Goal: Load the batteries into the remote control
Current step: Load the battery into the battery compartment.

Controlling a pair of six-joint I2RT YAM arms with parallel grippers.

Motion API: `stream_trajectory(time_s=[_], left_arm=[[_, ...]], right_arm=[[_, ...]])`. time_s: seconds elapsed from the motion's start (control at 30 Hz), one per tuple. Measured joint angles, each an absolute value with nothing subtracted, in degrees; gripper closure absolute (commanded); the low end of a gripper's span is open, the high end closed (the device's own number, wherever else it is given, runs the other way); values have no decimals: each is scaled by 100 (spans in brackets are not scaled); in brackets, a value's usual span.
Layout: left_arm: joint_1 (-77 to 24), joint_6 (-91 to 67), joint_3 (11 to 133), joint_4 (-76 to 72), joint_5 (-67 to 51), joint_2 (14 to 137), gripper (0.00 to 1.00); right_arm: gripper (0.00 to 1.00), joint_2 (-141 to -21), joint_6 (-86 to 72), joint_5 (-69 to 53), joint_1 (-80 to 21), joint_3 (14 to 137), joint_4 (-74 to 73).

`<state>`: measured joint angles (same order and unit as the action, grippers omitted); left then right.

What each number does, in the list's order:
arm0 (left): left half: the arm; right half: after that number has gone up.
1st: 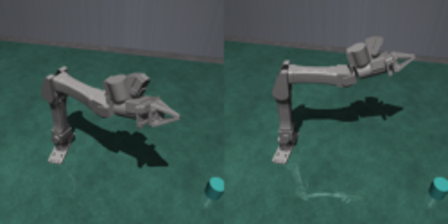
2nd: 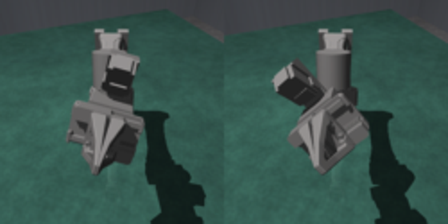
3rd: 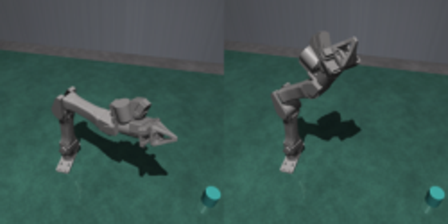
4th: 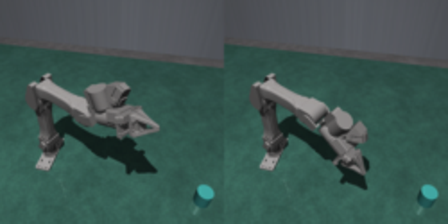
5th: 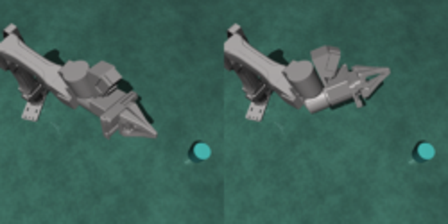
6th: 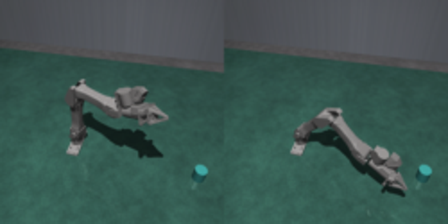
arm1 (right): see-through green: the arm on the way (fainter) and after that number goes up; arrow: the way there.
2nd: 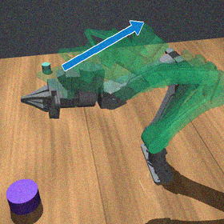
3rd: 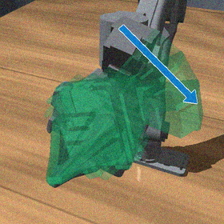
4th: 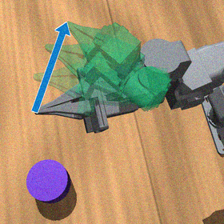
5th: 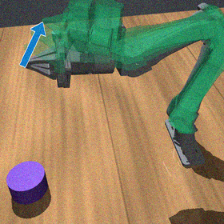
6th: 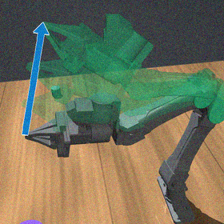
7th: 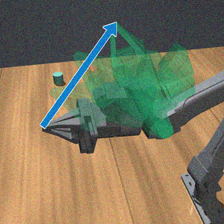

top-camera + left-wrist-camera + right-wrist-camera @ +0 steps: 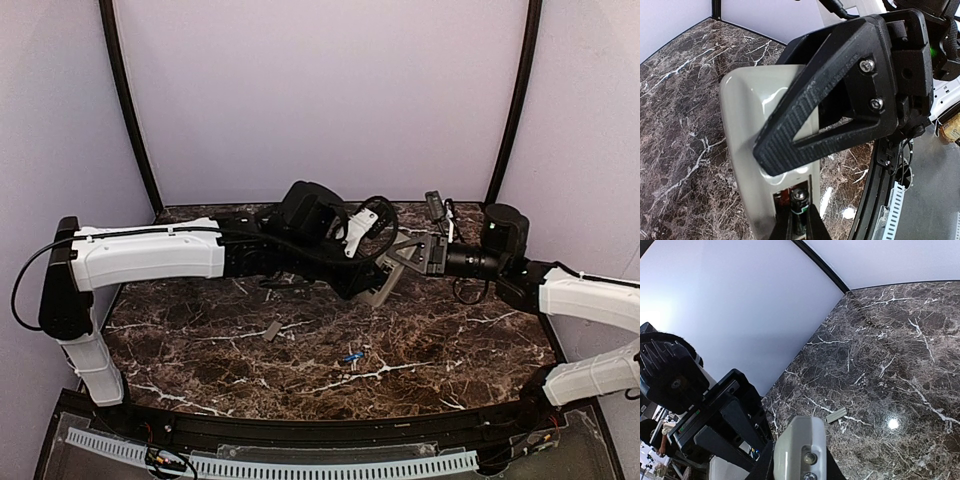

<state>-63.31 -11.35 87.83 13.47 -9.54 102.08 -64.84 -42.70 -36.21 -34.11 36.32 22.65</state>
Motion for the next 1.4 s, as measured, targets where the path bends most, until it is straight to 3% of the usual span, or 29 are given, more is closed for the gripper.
stream_trajectory(time_s=[1.4], left_arm=[[-6261, -1072, 9406, 2110, -1656, 10757, 97]], right_arm=[[100, -6392, -4012, -3726, -3380, 3426, 2008]])
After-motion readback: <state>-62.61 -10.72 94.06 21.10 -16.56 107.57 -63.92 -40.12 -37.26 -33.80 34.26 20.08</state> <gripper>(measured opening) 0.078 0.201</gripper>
